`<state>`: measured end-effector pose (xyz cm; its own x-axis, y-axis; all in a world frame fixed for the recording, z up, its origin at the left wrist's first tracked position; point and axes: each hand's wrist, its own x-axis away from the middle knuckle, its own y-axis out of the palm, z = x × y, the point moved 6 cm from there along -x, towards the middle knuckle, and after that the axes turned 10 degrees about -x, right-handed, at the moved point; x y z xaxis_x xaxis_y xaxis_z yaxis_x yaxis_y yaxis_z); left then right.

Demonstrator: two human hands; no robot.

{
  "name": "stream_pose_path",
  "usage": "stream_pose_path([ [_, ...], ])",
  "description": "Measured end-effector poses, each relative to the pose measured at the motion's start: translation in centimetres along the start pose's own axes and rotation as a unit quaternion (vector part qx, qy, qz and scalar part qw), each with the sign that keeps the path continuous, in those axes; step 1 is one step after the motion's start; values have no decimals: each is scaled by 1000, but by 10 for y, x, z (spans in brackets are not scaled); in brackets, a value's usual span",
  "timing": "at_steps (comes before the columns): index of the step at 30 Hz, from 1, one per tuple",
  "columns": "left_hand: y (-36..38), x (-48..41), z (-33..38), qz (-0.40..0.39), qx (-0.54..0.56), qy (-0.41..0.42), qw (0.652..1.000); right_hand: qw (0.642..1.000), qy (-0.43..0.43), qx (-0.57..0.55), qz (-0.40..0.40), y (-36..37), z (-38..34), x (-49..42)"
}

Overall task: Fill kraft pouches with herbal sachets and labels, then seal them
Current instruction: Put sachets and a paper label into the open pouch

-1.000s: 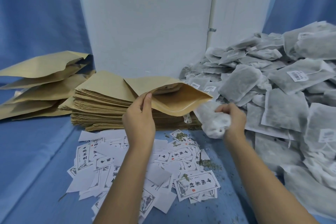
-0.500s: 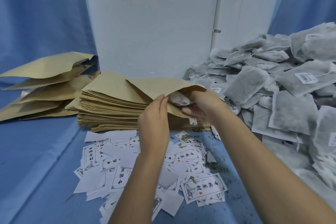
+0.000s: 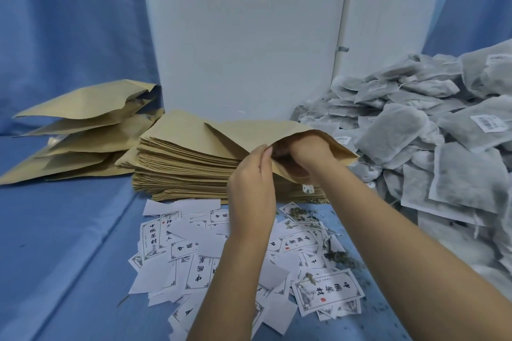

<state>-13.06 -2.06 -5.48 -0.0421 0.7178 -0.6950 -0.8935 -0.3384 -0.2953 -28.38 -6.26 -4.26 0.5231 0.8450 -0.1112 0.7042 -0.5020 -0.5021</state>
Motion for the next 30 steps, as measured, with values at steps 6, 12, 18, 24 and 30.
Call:
stream_pose_path([
  [6,1,-1,-9,11,21,-12,1000,993,-62,84,48,-15,1,10],
  [12,-1,0,-6,26,42,1,999,995,-94,13,-30,2,-10,25],
  [18,-3,5,3,43,31,47,997,980,-118,143,-72,18,-10,15],
  [24,-5,2,0,47,73,16,996,961,-173,194,-97,18,-17,8],
  [30,-7,-9,-13,12,87,-32,996,976,-183,100,58,1,-16,23],
])
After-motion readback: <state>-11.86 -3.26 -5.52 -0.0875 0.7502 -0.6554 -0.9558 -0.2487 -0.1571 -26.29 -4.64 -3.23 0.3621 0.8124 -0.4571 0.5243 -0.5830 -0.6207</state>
